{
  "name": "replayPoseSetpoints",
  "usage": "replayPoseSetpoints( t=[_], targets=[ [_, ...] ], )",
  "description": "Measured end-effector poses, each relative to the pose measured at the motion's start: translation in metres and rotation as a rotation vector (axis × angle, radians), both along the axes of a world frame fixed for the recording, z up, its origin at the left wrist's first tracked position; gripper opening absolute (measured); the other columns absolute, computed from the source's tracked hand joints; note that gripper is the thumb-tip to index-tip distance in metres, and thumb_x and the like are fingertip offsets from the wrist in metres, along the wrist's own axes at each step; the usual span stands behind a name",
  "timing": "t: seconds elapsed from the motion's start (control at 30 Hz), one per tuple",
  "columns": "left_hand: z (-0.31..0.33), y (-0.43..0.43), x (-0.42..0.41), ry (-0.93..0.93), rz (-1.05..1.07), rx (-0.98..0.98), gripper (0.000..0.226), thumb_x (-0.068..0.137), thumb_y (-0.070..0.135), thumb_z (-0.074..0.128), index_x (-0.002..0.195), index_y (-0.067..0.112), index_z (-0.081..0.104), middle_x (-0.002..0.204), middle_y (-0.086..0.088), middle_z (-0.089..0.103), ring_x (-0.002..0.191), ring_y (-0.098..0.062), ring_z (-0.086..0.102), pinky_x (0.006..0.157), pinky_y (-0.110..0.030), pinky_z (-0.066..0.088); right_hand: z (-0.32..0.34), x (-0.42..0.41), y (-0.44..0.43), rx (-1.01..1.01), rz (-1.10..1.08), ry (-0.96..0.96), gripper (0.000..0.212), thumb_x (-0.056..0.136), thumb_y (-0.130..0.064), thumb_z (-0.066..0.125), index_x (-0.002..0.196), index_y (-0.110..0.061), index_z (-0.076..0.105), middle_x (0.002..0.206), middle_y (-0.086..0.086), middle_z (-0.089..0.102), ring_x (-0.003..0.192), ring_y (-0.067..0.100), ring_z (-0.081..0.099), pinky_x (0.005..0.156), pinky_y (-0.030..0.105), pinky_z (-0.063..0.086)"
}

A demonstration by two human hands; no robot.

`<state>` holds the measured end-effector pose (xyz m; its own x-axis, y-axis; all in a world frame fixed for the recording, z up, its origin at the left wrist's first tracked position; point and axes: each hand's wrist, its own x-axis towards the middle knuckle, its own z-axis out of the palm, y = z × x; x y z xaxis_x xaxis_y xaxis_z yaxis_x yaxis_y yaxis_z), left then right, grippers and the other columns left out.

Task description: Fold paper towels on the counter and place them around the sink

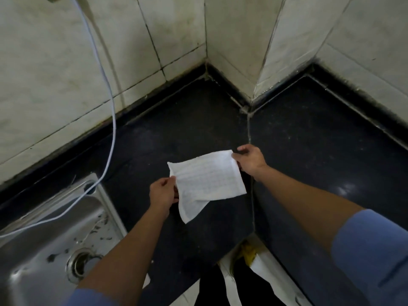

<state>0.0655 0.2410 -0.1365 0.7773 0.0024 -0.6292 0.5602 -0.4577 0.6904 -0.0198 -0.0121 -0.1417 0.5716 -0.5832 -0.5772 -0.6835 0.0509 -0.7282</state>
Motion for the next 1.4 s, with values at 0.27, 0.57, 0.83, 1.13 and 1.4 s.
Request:
replayPoseSetpoints(
  t=[0.27, 0.57, 0.83, 1.13, 1.4],
  targets=[
    [0.001, 0.030, -0.064, -0.166, -0.282, 0.195, 0.037, 0.080, 0.015, 0.071, 0.111, 0.019, 0.053, 0.077, 0.001, 0.063, 0.071, -0.012, 0.061, 0.066, -0.029, 0.048, 0.011, -0.064, 0.040, -0.064, 0.169, 0.096, 0.066, 0.078, -0.027, 0.078, 0.135, -0.018, 0.045, 0.095, 0.003, 0.064, 0.089, 0.019, 0.063, 0.076, 0.032, 0.050],
    [-0.001, 0.036, -0.075, -0.084, -0.201, 0.068, 0.018, 0.087, -0.003, 0.055, 0.094, 0.013, 0.051, 0.084, -0.016, 0.062, 0.059, -0.026, 0.063, 0.051, -0.032, 0.052, 0.015, -0.082, 0.034, -0.321, 0.165, -0.079, 0.005, 0.085, -0.011, 0.067, 0.084, -0.016, 0.068, 0.076, -0.010, 0.061, 0.067, 0.001, 0.051, 0.063, 0.016, 0.039],
    [0.002, 0.046, -0.097, -0.422, -0.788, 0.481, 0.006, 0.085, 0.015, 0.059, 0.081, 0.018, 0.059, 0.084, 0.006, 0.055, 0.072, -0.009, 0.053, 0.061, -0.025, 0.045, 0.017, -0.113, 0.035, -0.670, 0.706, 0.285, 0.023, 0.091, -0.028, 0.057, 0.113, -0.024, 0.062, 0.113, -0.002, 0.051, 0.096, 0.016, 0.057, 0.077, 0.028, 0.049],
    [-0.007, 0.029, -0.119, -0.581, -1.250, 0.510, 0.024, 0.087, 0.035, 0.057, 0.104, 0.019, 0.055, 0.111, 0.001, 0.050, 0.102, -0.016, 0.045, 0.081, -0.028, 0.042, 0.016, -0.129, 0.080, -0.882, 1.243, 0.361, 0.029, 0.088, -0.014, 0.053, 0.117, -0.013, 0.047, 0.115, 0.008, 0.053, 0.104, 0.025, 0.052, 0.067, 0.033, 0.038],
    [-0.012, 0.034, -0.127, -0.576, -1.325, 0.590, 0.045, 0.088, 0.055, 0.050, 0.117, 0.021, 0.048, 0.112, 0.002, 0.053, 0.104, -0.017, 0.049, 0.085, -0.030, 0.038, 0.012, -0.136, 0.068, -0.787, 1.185, 0.208, 0.020, 0.090, -0.025, 0.046, 0.104, -0.013, 0.054, 0.106, 0.006, 0.055, 0.098, 0.022, 0.053, 0.068, 0.032, 0.037]
  ],
)
